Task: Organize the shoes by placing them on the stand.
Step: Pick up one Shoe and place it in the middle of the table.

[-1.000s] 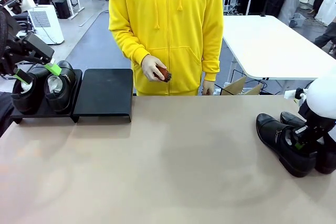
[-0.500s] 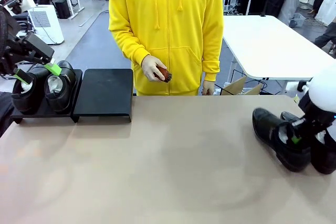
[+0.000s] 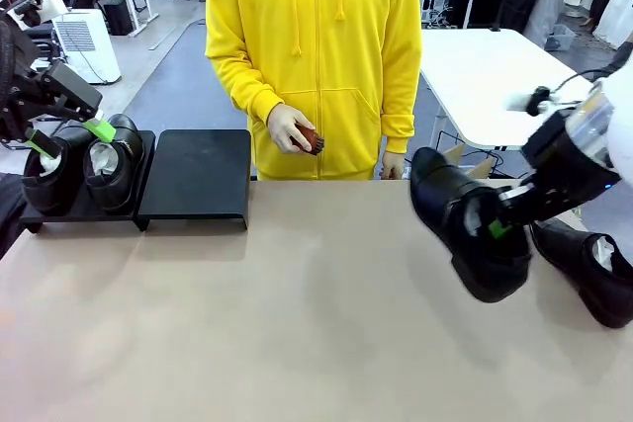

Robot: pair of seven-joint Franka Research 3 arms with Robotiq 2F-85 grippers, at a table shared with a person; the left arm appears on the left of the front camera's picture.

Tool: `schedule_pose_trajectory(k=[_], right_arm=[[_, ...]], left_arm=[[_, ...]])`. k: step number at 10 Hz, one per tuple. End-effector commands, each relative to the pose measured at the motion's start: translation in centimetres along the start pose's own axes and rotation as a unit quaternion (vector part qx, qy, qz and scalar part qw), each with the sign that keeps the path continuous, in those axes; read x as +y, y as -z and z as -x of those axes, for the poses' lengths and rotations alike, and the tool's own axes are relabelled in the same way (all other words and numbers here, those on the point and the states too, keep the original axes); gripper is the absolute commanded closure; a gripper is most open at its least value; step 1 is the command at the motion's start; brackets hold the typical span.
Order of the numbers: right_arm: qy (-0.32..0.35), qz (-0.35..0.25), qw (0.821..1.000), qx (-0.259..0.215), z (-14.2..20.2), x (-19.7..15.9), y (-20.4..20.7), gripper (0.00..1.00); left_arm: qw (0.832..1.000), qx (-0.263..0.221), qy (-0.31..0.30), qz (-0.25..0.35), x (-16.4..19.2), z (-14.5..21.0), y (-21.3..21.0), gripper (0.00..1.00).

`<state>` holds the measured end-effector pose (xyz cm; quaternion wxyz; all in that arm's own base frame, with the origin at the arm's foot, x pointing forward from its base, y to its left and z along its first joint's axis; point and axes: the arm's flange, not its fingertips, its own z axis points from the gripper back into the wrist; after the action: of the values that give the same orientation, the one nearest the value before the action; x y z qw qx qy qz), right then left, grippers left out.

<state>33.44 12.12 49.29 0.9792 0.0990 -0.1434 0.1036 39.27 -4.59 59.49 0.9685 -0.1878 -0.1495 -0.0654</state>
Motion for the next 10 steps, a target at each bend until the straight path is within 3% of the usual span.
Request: schedule_pose_trajectory(k=[1,5,7,10], right_arm=[[0.024,0.013,1.0,-0.004,-0.6,-2.8,0.2,1.0],[0.021,0.005,1.0,0.005,-0.2,-1.7,0.3,1.0],[0.074,-0.019,0.996,0.047,-1.6,3.6,5.5,1.0],[0.149,-0.069,0.984,0.064,-1.2,11.8,10.1,1.0]], left_arm=[[1.0,0.0,0.007,0.012,0.1,0.0,-0.1,0.0],[1.0,0.0,0.007,0.012,0.1,0.0,-0.1,0.0],[1.0,0.0,0.007,0.012,0.1,0.0,-0.1,0.0],[1.0,0.0,0.007,0.012,0.1,0.0,-0.1,0.0]])
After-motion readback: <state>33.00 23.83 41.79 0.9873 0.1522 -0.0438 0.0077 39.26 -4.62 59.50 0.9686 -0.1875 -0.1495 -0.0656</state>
